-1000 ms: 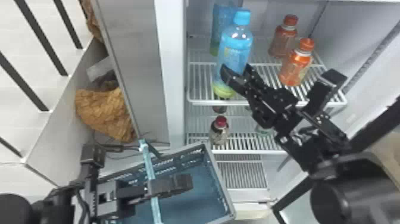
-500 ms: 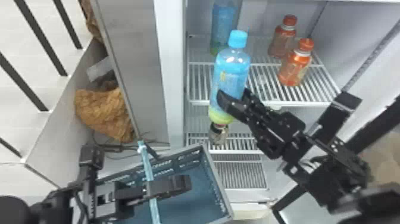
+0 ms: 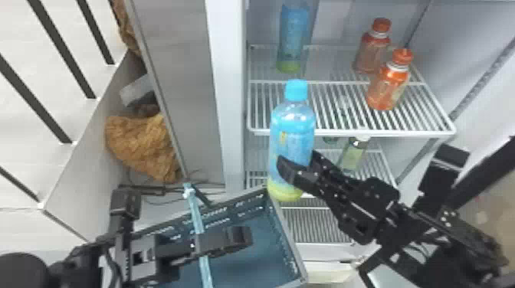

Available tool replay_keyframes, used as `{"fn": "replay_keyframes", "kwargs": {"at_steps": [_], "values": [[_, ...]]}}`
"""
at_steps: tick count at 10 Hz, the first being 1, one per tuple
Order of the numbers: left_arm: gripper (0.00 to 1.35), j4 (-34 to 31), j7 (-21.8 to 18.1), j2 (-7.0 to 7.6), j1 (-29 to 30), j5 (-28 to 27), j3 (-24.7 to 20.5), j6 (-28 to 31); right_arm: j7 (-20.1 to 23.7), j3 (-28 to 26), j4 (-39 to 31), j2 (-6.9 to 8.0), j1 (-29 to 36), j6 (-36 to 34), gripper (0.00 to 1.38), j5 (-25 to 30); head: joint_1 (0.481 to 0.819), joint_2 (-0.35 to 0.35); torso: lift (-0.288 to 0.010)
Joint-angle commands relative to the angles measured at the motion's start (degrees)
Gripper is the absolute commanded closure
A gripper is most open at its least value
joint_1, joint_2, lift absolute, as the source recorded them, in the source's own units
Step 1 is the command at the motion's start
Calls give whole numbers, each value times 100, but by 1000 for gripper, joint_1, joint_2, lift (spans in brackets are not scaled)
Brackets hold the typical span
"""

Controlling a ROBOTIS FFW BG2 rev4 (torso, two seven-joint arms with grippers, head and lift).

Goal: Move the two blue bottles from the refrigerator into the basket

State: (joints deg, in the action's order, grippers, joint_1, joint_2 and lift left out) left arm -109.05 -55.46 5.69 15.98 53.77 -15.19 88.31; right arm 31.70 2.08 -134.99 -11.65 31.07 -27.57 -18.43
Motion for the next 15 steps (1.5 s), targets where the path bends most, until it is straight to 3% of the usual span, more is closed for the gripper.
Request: {"fn": "replay_keyframes", "kwargs": {"at_steps": [1,6,9,12,13,15], "values": [[1202,0,0,-6,5,-7,-12,0,82,55,-36,-48,43,-238,1277,-8,695,-23,-10],[1202,0,9,-15,-66,-18,-1,0,390,409,386,-144,-168,-814,1277,-294,695,38,-10],[1202,0,9,-6,-108,16,34,-28,548,626,892,-180,-365,-969,1277,-260,695,70,-10],[1202,0,9,3,-150,5,34,-28,636,718,962,-197,-379,-1152,1276,-202,695,90,-10],[1202,0,9,12,-164,5,34,-28,654,706,962,-197,-379,-1208,1133,-191,695,96,-10],[1202,0,9,12,-164,5,34,-28,654,706,934,-206,-379,-1349,443,-202,695,98,-10]]}}
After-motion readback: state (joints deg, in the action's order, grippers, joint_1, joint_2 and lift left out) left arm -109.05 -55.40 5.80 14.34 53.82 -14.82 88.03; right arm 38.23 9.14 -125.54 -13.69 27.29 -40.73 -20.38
